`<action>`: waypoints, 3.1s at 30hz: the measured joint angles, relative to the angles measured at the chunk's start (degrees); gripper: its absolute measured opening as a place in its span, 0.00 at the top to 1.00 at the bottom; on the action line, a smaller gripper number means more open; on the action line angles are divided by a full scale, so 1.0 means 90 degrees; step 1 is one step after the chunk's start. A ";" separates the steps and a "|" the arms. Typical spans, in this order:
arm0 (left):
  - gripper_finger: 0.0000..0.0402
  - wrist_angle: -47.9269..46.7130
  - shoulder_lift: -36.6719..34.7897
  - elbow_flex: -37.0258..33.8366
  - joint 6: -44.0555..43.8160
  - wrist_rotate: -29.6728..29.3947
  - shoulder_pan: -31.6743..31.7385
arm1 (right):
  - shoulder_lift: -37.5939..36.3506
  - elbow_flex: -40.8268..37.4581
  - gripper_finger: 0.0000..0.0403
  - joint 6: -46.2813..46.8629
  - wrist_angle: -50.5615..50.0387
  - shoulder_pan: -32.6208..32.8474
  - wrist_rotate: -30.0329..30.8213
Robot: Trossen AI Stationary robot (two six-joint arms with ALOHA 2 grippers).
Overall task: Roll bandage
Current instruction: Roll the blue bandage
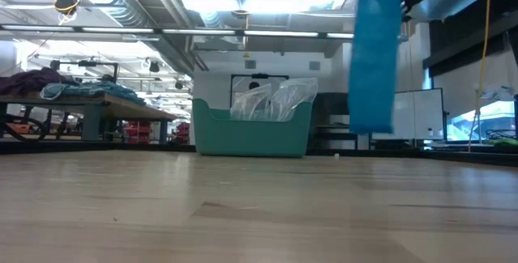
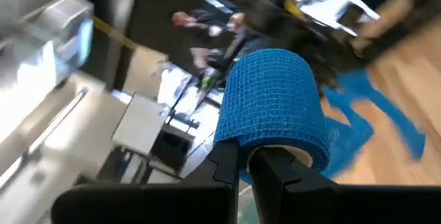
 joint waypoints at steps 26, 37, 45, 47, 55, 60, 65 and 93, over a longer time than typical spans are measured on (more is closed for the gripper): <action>0.99 -0.7676 -0.0224 -0.0002 -0.9887 0.1348 -0.0960 | -0.1455 -0.0005 0.99 0.0338 0.0098 -0.0168 -0.0563; 0.98 -0.2987 -0.0224 -0.0002 -0.5491 0.1272 -0.0501 | -0.0680 -0.0002 0.81 0.0874 -0.1629 -0.0168 0.2287; 0.98 -0.0786 -0.0224 -0.0002 -0.3725 0.2141 0.0644 | -0.0143 0.0747 0.51 0.0958 -0.2772 -0.0168 0.1860; 0.97 -0.0550 -0.0224 -0.0002 -0.3716 0.2152 0.0976 | -0.0140 0.1295 0.47 0.0957 -0.3198 -0.0168 0.1359; 0.97 -0.0227 -0.0141 -0.0002 -0.3938 0.2301 0.1848 | 0.0013 0.1641 0.42 0.0171 -0.0912 0.0144 0.1679; 0.97 -0.0192 -0.0100 -0.0002 -0.3729 0.2221 0.1767 | 0.0838 0.0728 0.41 -0.0388 0.1533 0.0309 0.2230; 0.97 -0.0212 -0.0098 -0.0002 -0.3623 0.2131 0.1678 | 0.2076 0.0484 0.41 -0.0384 0.2849 0.0296 0.2028; 0.97 0.0831 -0.0118 -0.0724 -0.3218 0.2993 0.2230 | 0.3820 0.0906 0.89 -0.1220 0.4262 0.0446 0.2282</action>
